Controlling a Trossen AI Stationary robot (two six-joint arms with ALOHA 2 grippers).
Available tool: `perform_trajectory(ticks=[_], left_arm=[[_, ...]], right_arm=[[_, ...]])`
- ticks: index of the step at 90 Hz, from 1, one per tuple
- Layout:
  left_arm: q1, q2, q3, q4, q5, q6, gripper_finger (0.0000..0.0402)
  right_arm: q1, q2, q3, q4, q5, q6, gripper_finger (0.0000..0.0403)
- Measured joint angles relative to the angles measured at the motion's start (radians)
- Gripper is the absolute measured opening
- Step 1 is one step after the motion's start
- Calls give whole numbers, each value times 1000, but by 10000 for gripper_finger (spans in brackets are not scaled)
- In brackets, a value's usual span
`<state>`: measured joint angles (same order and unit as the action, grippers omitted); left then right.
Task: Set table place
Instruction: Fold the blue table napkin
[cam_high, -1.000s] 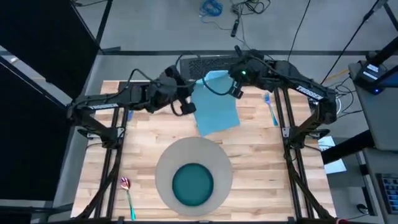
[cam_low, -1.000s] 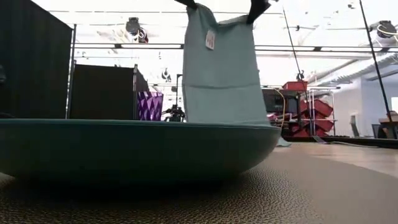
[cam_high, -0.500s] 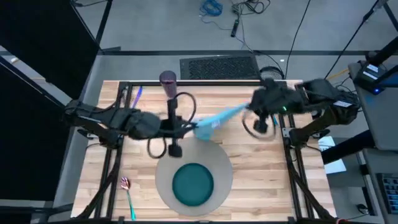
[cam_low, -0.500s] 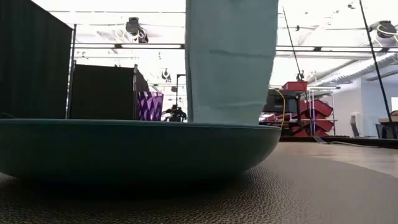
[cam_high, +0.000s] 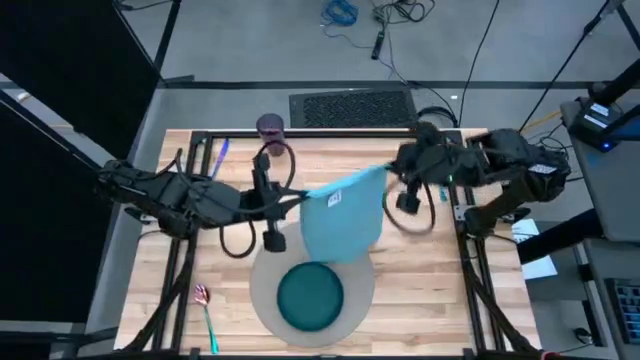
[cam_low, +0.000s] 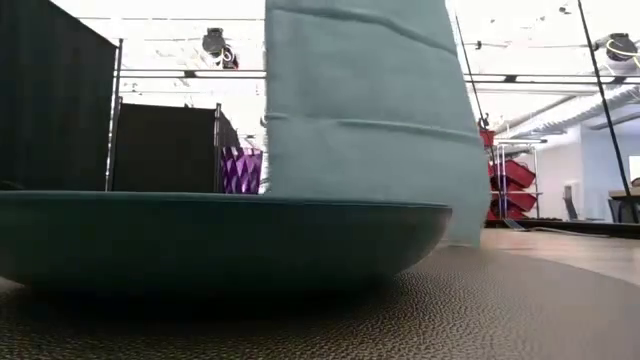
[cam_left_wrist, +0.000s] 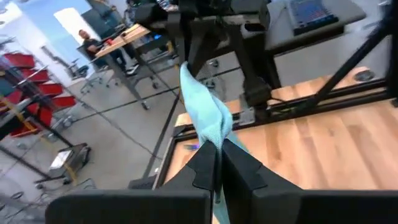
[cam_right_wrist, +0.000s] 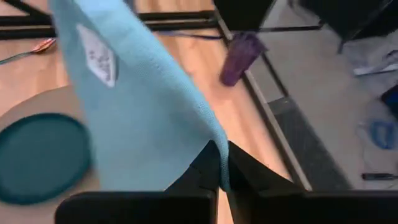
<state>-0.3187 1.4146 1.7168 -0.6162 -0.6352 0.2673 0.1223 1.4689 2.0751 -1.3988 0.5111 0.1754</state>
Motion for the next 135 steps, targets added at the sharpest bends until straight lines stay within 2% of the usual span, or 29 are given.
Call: perform_trajectory(ticks=[9, 26, 44, 69, 97, 135], left_arm=[[69, -2, -1, -61, 8, -28, 0], [236, -3, -81, -77, 145, -51, 0], [393, -3, -211, -19, 252, -42, 0], [555, 4, -368, 87, 399, -26, 0], [582, 5, -521, 214, 523, -108, 0], [426, 67, -625, 303, 557, -240, 0]], right_arm=[[-121, 6, -6, 4, -87, -55, 0], [-320, 40, -71, 48, -236, -173, 0], [-506, 59, -231, 206, -403, -286, 0], [-713, 68, -453, 377, -560, -353, 0], [-704, 68, -612, 387, -618, -318, 0], [-591, 67, -698, 311, -618, -212, 0]])
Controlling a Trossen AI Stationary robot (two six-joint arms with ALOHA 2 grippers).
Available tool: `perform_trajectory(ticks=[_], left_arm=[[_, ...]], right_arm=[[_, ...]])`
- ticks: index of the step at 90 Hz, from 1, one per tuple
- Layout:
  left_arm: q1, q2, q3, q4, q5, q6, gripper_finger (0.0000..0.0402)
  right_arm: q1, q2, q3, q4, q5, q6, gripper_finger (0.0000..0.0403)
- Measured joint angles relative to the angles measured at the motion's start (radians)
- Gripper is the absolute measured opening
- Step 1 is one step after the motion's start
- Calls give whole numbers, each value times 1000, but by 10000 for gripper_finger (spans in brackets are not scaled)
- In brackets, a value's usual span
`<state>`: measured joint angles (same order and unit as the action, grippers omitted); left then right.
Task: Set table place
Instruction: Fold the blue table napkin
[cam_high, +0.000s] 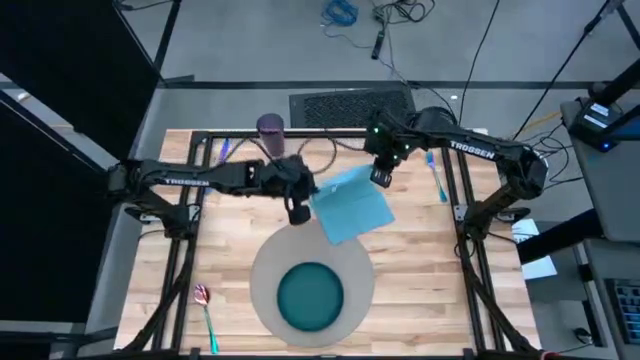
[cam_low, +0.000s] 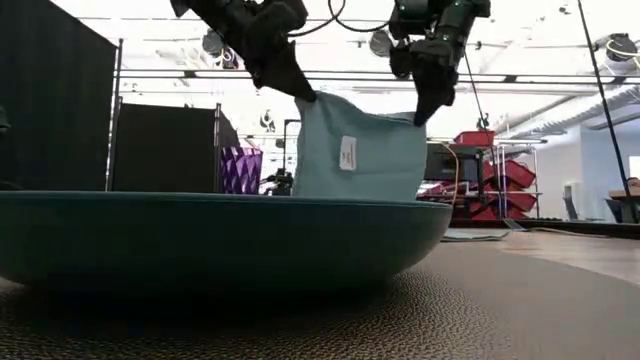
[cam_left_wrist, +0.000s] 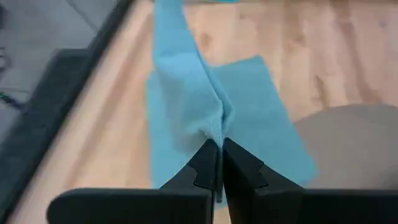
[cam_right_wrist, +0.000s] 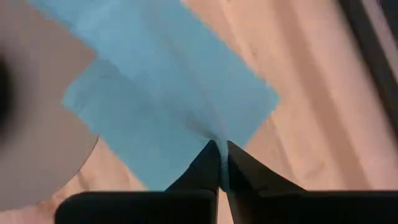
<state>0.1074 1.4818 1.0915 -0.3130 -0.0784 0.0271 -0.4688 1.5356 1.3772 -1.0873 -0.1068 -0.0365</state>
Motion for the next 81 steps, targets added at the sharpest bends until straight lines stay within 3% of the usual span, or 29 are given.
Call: perform_trajectory(ticks=[45, 81], left_arm=[[-91, 202, -18, 141, 74, -72, 0], [-95, 227, -18, 151, 94, -101, 0]], right_arm=[[146, -123, -326, 99, -4, 210, 0], [215, -123, -452, 223, -20, 272, 0]])
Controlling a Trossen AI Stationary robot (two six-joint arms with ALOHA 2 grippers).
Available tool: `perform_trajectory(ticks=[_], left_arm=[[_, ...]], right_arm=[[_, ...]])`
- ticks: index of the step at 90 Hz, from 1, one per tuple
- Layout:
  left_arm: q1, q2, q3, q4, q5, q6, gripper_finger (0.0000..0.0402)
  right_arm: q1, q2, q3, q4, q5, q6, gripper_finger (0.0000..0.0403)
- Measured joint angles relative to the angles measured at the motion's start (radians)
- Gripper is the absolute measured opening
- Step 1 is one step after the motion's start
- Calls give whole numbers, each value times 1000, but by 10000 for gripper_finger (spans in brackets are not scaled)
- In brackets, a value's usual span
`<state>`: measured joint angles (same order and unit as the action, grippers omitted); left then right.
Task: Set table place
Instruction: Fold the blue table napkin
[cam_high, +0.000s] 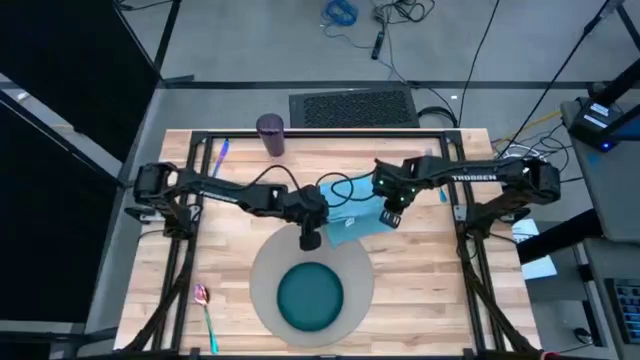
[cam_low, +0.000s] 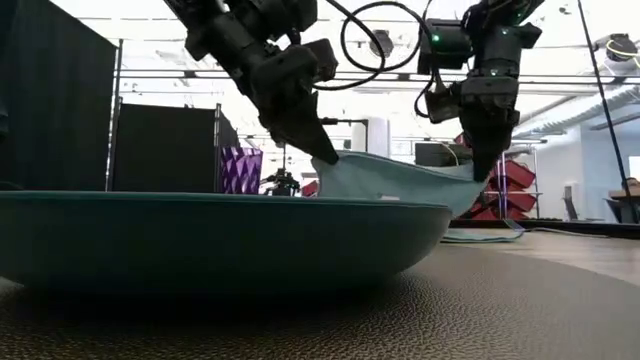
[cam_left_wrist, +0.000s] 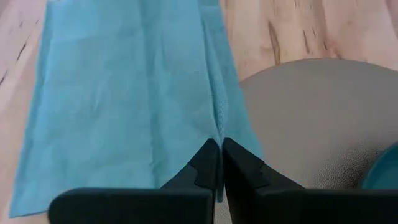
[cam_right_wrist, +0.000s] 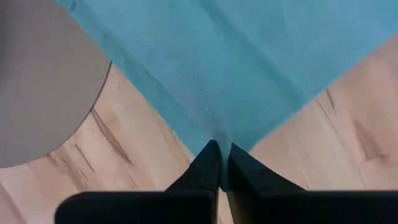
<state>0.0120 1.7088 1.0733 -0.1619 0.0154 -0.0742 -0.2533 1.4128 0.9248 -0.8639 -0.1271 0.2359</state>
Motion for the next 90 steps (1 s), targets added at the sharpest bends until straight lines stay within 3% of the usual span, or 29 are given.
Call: perform_trajectory(ticks=[38, 74, 90], left_arm=[[-9, 0, 0, 23, -5, -25, 7], [-6, 6, 0, 13, -5, -26, 121], [6, 6, 0, 6, -18, -49, 142]], right_arm=[[0, 0, -34, -7, -5, 14, 19], [0, 1, -35, -85, -3, 40, 100], [0, 1, -35, -85, -3, 38, 131]])
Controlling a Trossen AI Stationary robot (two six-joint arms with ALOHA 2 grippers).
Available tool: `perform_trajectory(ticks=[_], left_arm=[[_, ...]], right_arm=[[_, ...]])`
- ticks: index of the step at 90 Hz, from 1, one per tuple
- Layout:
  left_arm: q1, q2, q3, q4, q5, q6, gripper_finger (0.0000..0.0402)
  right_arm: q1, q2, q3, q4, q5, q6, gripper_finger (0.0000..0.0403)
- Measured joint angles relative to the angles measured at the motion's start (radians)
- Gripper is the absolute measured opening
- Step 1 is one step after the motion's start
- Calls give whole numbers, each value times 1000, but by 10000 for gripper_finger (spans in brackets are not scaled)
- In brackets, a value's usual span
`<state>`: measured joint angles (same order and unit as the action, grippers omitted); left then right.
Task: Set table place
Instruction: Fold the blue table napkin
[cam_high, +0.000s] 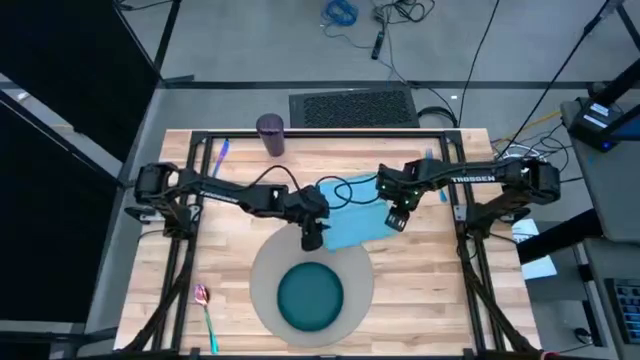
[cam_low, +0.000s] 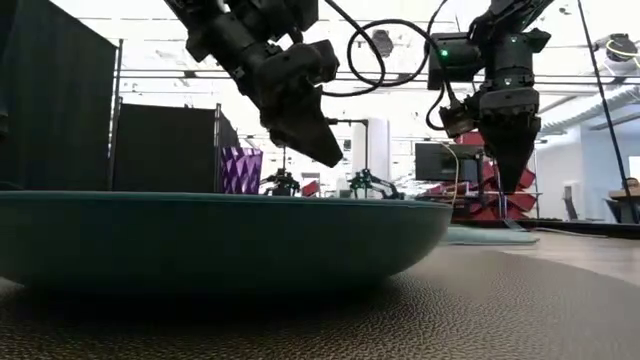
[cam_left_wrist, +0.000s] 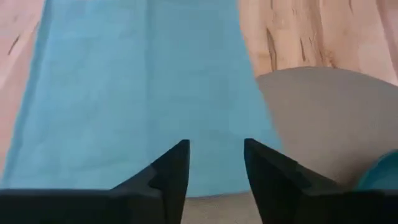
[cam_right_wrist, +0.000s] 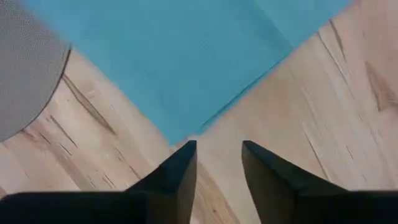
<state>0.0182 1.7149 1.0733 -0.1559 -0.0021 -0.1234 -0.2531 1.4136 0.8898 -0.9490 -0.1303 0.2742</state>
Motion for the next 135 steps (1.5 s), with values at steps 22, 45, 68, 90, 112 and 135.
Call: perform_trajectory(ticks=[22, 45, 68, 90, 112, 135], left_arm=[[42, 0, 0, -20, -36, 13, 143], [103, 0, 0, -17, 15, 3, 143], [113, 0, 0, 13, 65, 9, 143], [127, 0, 0, 72, 64, -10, 143], [149, 0, 0, 36, -22, 27, 143], [248, 0, 1, -13, -65, 112, 143]], right_arm=[[-9, 0, -1, 81, 26, -54, 141], [-81, 0, -1, 144, 25, -72, 141], [-124, 1, -1, 201, 50, -119, 141], [-302, 73, 0, 370, 12, -147, 141], [-403, 133, 0, 503, 0, -408, 141], [-416, 139, 0, 526, -8, -541, 141]])
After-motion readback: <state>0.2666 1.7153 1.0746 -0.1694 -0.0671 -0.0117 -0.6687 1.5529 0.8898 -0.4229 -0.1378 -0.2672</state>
